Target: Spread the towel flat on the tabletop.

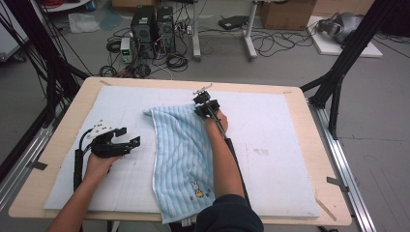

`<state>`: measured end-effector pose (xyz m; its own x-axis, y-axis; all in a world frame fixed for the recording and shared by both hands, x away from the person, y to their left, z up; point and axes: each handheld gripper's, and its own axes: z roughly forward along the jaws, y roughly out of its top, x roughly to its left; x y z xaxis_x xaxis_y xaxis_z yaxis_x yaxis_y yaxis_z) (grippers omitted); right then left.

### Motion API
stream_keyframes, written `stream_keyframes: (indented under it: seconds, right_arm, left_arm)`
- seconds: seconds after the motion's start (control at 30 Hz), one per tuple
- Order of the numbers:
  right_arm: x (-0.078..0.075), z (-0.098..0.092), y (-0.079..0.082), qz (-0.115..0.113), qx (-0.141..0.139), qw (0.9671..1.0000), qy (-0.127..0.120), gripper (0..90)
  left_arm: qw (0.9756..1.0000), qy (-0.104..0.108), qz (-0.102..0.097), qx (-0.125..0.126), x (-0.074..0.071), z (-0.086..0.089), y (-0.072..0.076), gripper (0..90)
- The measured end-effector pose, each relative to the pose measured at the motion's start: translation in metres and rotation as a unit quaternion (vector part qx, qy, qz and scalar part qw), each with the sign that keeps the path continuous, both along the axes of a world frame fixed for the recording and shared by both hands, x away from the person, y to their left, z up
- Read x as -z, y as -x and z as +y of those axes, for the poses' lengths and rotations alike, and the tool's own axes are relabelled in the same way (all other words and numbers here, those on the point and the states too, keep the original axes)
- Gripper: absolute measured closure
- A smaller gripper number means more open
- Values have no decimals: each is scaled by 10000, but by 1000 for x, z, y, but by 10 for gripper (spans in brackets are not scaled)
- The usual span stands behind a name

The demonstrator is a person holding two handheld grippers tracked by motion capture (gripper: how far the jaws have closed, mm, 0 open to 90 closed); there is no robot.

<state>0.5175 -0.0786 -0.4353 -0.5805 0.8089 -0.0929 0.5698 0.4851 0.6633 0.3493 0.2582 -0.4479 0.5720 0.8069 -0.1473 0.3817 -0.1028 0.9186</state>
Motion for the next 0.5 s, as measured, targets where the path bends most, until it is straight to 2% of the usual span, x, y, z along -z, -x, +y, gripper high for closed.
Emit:
stream_keyframes:
  seconds: [0.07,0.13,0.23,0.3,0.37,0.4,0.5]
  right_arm:
    - [-2,-9,-2,-92,268,9996,92,863]
    - [-6,-21,-4,-242,597,9977,197,863]
    - [-16,-38,-4,-520,1173,9912,317,862]
    - [-21,-46,-4,-668,1448,9861,460,843]
    - [-21,-50,-4,-585,1497,9866,286,744]
    - [-22,-52,-3,-617,1400,9881,160,704]
    - [-25,-52,4,-649,1258,9899,-78,647]
  left_arm:
    - [10000,-1,-3,-13,0,0,0,230]
    - [10000,1,0,-21,0,-1,0,230]
    - [10000,-34,3,-6,0,-1,0,231]
    - [10000,-58,6,-6,0,-1,0,232]
    - [10000,-71,-1,-3,0,-1,0,234]
    - [10000,-70,-11,-5,0,-1,0,235]
    - [9999,-99,-13,10,0,-2,0,243]
